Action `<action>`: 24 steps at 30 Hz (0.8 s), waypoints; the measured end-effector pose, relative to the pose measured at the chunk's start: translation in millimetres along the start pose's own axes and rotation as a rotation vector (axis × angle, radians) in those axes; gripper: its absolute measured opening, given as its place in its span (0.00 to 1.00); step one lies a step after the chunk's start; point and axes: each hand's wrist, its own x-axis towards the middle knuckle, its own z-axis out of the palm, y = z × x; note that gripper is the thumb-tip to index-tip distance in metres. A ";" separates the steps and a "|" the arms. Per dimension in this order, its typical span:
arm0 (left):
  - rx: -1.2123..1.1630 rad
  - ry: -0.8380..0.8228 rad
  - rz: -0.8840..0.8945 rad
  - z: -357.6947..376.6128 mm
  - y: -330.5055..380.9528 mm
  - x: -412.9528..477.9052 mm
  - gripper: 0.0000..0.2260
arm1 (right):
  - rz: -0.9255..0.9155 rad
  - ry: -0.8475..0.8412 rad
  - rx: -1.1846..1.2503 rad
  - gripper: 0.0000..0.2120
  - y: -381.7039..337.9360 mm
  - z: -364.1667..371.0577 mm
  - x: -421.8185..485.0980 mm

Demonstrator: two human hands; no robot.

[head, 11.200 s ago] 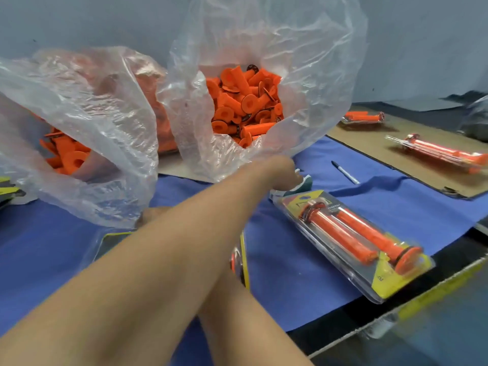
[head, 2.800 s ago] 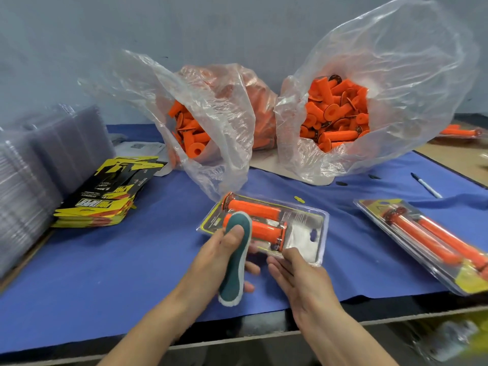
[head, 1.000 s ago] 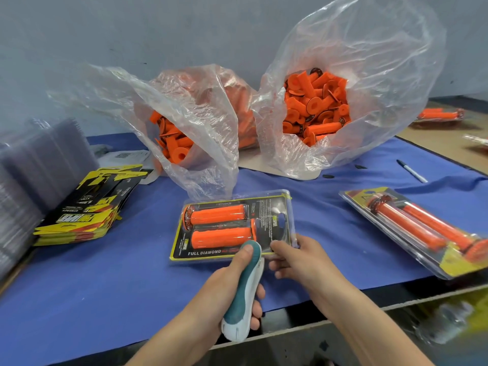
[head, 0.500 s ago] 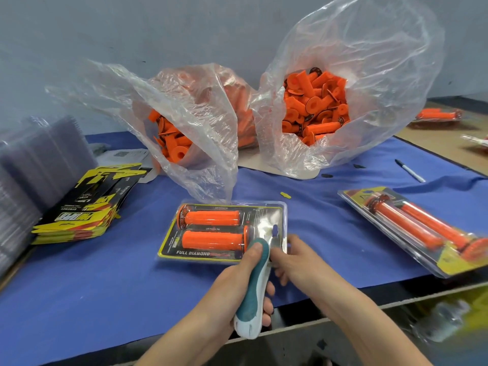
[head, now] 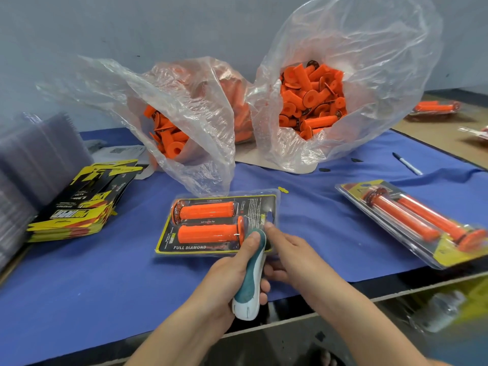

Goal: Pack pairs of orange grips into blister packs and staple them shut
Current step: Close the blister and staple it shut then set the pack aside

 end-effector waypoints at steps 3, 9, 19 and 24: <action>-0.001 -0.019 0.001 -1.8 1.4 0.8 0.26 | 0.160 -0.137 0.256 0.24 -3.7 10.3 -6.6; -0.007 0.006 -0.001 -0.9 2.4 3.9 0.23 | 0.161 -0.053 0.269 0.21 -3.2 15.6 2.4; -0.103 -0.059 -0.071 2.2 13.1 -1.3 0.24 | 0.152 0.006 0.230 0.21 -3.2 9.7 6.7; 0.089 -0.074 -0.127 -16.7 12.0 -15.8 0.29 | 0.146 0.017 0.161 0.18 -1.1 11.0 7.3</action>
